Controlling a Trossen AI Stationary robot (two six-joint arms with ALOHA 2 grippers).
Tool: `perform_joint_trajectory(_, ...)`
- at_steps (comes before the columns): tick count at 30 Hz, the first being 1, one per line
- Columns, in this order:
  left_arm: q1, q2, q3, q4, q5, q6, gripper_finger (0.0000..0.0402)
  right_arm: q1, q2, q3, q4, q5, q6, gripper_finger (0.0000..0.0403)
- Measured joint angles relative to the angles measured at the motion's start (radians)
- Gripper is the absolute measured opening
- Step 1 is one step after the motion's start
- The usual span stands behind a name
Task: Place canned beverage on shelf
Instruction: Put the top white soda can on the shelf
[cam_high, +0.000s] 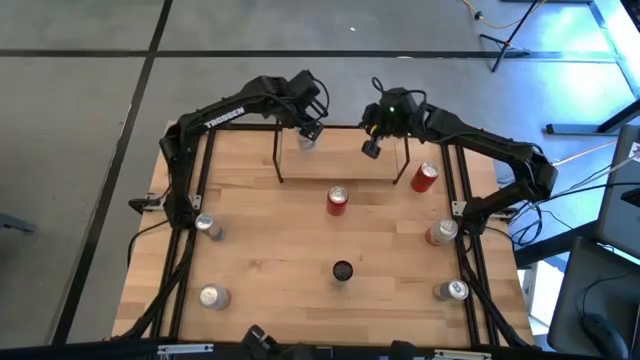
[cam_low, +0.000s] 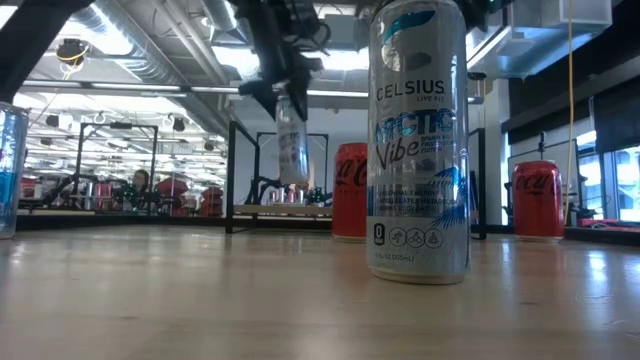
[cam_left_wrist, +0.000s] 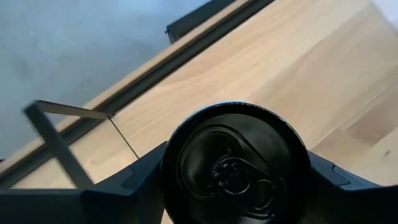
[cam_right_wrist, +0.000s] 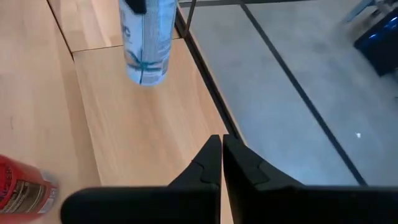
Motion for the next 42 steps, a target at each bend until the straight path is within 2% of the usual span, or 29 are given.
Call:
perform_joint_trajectory(10,0.021,0.067,0.0,-0.05,-0.003,-0.06,0.0238,0.002,0.0,-0.052,0.017,-0.039,-0.003,0.0007)
perform_joint_trajectory(22,0.033,0.07,0.0,-0.087,-0.036,-0.095,0.0241,0.002,0.0,-0.064,0.038,-0.047,-0.015,0.0007)
perform_joint_trajectory(34,0.03,0.07,0.0,-0.087,-0.024,-0.071,0.0278,0.002,0.0,-0.064,0.038,-0.047,-0.029,0.0007)
perform_joint_trajectory(42,0.03,0.069,0.0,-0.09,-0.022,-0.068,0.0324,0.002,0.0,-0.064,0.038,-0.047,-0.029,0.0007)
